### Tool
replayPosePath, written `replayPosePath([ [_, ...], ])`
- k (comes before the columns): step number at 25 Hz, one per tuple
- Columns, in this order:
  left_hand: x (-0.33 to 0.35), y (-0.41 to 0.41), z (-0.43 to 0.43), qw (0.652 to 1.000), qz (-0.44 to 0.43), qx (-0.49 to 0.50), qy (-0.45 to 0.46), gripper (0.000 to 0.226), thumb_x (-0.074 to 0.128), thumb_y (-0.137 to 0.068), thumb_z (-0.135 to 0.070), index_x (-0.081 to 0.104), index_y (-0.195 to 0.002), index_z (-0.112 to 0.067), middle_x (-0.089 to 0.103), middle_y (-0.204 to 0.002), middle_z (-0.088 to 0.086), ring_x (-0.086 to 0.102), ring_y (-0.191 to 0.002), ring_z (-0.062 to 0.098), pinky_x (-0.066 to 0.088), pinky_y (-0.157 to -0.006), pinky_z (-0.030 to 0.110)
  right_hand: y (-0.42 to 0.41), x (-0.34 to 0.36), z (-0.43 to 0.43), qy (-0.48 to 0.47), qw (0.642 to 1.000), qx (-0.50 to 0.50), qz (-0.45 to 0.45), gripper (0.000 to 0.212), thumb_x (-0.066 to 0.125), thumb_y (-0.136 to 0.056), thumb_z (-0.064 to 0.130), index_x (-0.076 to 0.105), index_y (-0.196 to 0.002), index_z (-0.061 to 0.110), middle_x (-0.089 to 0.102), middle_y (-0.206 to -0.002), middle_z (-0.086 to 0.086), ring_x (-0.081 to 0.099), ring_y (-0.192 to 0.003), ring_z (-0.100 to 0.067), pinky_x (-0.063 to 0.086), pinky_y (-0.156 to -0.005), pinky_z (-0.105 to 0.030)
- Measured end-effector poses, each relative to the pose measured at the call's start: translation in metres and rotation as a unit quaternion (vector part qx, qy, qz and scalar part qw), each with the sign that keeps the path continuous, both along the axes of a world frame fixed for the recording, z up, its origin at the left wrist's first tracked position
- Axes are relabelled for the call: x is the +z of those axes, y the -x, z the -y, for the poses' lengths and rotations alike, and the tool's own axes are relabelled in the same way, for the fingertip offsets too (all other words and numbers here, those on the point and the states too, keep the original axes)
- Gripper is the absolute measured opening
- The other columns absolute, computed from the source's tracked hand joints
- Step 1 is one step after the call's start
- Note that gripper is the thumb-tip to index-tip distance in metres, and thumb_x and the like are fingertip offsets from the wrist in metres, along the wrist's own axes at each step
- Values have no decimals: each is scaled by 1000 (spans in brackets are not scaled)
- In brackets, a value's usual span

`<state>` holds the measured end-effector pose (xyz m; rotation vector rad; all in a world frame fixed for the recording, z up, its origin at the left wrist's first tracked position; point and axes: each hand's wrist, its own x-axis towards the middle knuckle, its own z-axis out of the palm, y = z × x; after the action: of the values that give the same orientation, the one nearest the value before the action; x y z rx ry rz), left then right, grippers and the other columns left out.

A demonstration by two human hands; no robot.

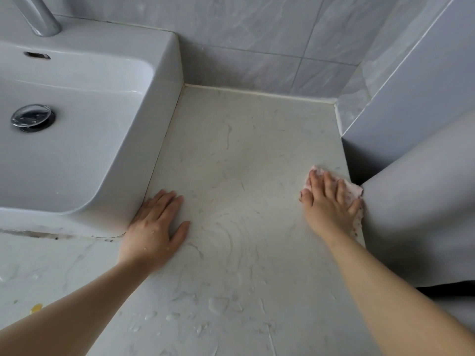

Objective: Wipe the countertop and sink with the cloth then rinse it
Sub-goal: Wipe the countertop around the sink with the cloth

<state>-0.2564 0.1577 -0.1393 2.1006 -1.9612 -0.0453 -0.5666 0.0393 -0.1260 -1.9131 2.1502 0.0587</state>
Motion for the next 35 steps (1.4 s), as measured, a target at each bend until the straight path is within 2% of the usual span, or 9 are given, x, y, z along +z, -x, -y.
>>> replayPosePath([
  [5, 1, -2, 0, 999, 28, -12, -31, 73, 13, -92, -56, 53, -129, -7, 53, -134, 12, 44, -127, 29, 27, -107, 38, -18, -5, -105, 58, 989, 138, -13, 59, 9, -96, 55, 25, -148, 30, 36, -152, -2, 27, -138, -26, 15, -110, -53],
  [8, 1, -3, 2, 998, 41, -17, -48, 72, 12, -94, -53, 53, -127, -5, 54, -132, 14, 47, -125, 31, 21, -108, 35, -16, -4, -92, 27, 991, 127, -37, 65, -5, -88, 61, -1, -149, 40, 6, -159, 9, 8, -145, -20, 4, -115, -49],
  [12, 4, -4, -2, 995, 66, -35, -64, 70, 10, -95, -48, 55, -125, -3, 57, -128, 16, 53, -120, 34, 29, -104, 45, -56, 6, -54, -26, 999, 19, 13, 62, 13, -94, 55, -9, -149, 39, -12, -160, 6, -13, -146, -22, -8, -115, -52],
  [16, 3, -15, -17, 991, 66, -86, -79, 70, 8, -96, -49, 51, -129, -6, 53, -134, 15, 49, -125, 33, 21, -109, 38, -64, -1, -122, 38, 970, 233, -53, 72, -12, -81, 69, -11, -146, 39, 1, -159, 7, 6, -147, -24, -3, -113, -45],
  [21, 1, -22, -23, 987, 62, -118, -85, 70, 9, -95, -52, 51, -131, -9, 52, -136, 11, 46, -127, 30, 18, -108, 36, -58, 9, -64, -51, 998, -23, 8, 61, 16, -95, 56, -8, -149, 40, -14, -160, 6, -15, -146, -20, -8, -116, -51],
  [26, 7, -21, -24, 987, 47, -119, -95, 70, 10, -95, -51, 51, -132, -7, 51, -136, 12, 46, -127, 30, 19, -108, 38, -118, 2, -103, 3, 971, 236, -21, 73, 5, -79, 65, -1, -148, 42, 1, -160, 10, -1, -148, -21, -3, -115, -49],
  [28, 8, -18, -25, 988, 47, -115, -87, 64, 18, -95, -48, 50, -132, -7, 51, -136, 13, 46, -128, 30, 19, -109, 38, -72, 5, -89, -20, 980, 193, -42, 76, -3, -75, 66, -10, -147, 42, -6, -160, 12, -7, -147, -18, -4, -116, -45],
  [32, 4, -16, -26, 990, 44, -119, -67, 61, 34, -87, -44, 50, -132, -6, 50, -137, 13, 45, -128, 31, 20, -109, 40, -53, 7, -57, -45, 996, -81, 3, 62, 20, -95, 55, -5, -150, 38, -11, -160, 5, -13, -146, -21, -4, -116, -53],
  [35, 3, -16, -26, 991, 29, -116, -62, 60, 37, -86, -43, 52, -130, -4, 52, -135, 14, 46, -127, 31, 22, -108, 41, -139, -3, -76, 38, 993, 113, 5, 62, 30, -93, 52, 15, -150, 34, 13, -160, 0, 9, -147, -27, -1, -115, -52],
])
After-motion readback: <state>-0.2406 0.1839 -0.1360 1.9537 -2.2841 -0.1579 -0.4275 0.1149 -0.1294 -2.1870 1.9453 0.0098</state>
